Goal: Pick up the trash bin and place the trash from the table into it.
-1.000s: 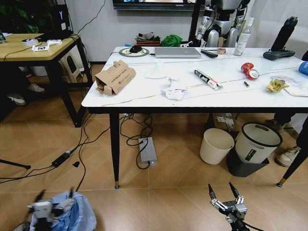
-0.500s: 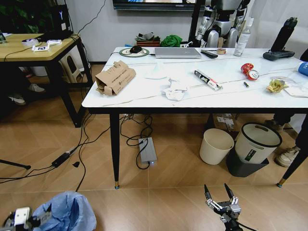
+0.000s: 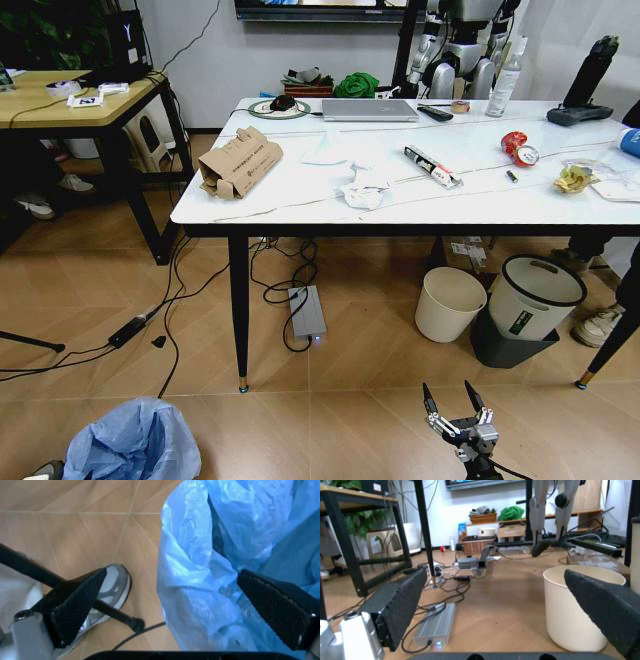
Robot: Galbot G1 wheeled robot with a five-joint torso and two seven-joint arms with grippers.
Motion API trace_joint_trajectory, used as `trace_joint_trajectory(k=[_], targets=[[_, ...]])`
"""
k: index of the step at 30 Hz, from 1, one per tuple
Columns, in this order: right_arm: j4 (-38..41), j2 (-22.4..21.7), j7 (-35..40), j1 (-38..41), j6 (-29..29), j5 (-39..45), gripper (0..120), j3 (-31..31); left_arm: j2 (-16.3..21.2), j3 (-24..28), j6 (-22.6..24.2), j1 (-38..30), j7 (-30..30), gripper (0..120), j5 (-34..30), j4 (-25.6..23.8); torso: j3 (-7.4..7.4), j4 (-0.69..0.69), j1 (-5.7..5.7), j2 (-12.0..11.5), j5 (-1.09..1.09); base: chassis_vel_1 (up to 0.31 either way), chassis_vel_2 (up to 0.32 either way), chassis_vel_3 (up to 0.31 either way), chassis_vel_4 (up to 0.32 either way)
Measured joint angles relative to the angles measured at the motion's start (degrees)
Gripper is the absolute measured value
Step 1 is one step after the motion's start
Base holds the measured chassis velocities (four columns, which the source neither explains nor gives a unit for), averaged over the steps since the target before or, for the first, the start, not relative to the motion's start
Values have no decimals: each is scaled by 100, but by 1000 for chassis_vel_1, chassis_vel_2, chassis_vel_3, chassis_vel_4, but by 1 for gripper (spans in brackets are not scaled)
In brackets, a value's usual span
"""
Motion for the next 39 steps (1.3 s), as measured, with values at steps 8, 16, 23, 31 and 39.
trace_joint_trajectory(k=[8, 16, 23, 31, 39], targets=[[16, -2, -2, -56, 11, -123, 100, 10, -43, 201, -11, -519, 5, 100, -12, 374, 2, -1, 2, 3, -1, 0, 0, 0, 0], [52, -5, -2, -83, 13, -181, 100, 50, -42, 291, -61, -884, 56, 98, 30, 837, 3, -1, 2, 6, -1, 0, 0, 0, 0], [109, -5, 4, -112, -5, -227, 100, 78, -93, 355, -187, -1085, 152, 93, 160, 1171, 4, 0, 3, 7, -1, 0, 0, 0, 0], [171, -5, 20, -136, -41, -287, 100, 96, -102, 380, -301, -1144, 267, 71, 122, 1253, 5, 0, 3, 8, -1, 0, 0, 0, 0], [187, -6, 24, -157, -42, -305, 100, 98, -102, 380, -312, -1135, 309, 41, 124, 1285, 5, 0, 3, 9, -1, 0, 0, 0, 0]])
